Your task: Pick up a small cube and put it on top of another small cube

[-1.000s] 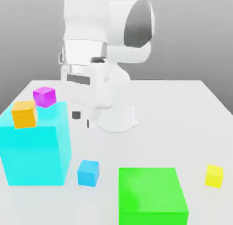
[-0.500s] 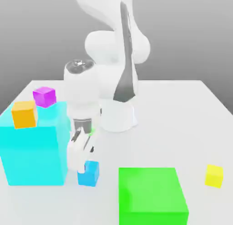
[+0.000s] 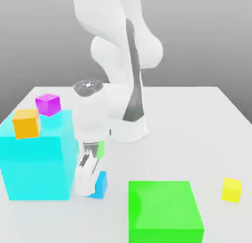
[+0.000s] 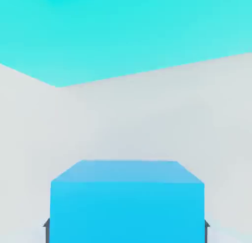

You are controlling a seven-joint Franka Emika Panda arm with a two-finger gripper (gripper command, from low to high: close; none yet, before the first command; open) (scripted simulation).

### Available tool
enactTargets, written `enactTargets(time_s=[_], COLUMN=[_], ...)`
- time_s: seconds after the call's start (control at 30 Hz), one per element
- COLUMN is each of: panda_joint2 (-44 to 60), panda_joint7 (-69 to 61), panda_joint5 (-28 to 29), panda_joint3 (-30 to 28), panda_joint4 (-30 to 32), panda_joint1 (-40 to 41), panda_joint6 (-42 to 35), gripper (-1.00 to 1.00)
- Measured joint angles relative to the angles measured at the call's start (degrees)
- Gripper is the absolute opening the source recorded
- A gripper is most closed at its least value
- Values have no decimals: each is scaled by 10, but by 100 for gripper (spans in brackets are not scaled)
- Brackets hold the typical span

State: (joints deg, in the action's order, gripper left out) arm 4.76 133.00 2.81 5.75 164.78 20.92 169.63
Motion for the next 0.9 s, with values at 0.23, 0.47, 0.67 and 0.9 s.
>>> enactTargets(time_s=[0.23, 0.47, 0.67, 0.9], panda_joint2=[-140, -283, -397, -482], panda_joint7=[-86, -182, -256, -312], panda_joint5=[-24, 13, 41, 50], panda_joint3=[-12, -35, -71, -131], panda_joint4=[-27, -72, -101, -118], panda_joint1=[-11, -7, 19, 78], panda_joint6=[-114, -232, -370, -546], gripper=[-100, -100, -100, -100])
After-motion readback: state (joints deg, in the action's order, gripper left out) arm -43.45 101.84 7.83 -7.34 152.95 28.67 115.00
